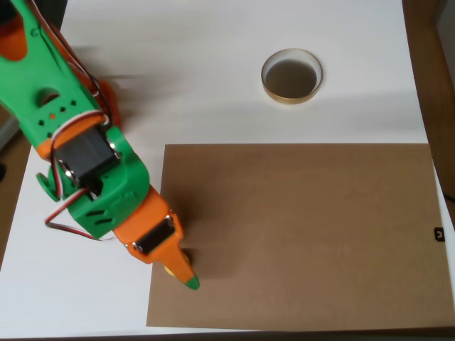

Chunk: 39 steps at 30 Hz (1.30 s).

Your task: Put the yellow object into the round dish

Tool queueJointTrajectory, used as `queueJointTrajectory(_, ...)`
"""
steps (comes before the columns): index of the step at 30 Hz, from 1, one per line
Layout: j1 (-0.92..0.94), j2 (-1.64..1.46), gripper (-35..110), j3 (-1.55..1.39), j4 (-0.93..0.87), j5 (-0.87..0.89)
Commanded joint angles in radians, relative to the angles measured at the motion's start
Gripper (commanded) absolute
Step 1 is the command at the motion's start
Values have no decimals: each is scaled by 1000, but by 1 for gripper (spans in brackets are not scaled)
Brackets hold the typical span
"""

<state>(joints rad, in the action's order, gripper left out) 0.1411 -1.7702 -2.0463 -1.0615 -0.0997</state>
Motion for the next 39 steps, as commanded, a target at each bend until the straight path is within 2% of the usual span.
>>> queueJointTrajectory(1, 5, 26, 31, 81, -12, -9)
queueJointTrajectory(20, 11, 201, 26, 135, 6, -28)
queueJointTrajectory(39, 37, 215, 0, 163, 5, -29)
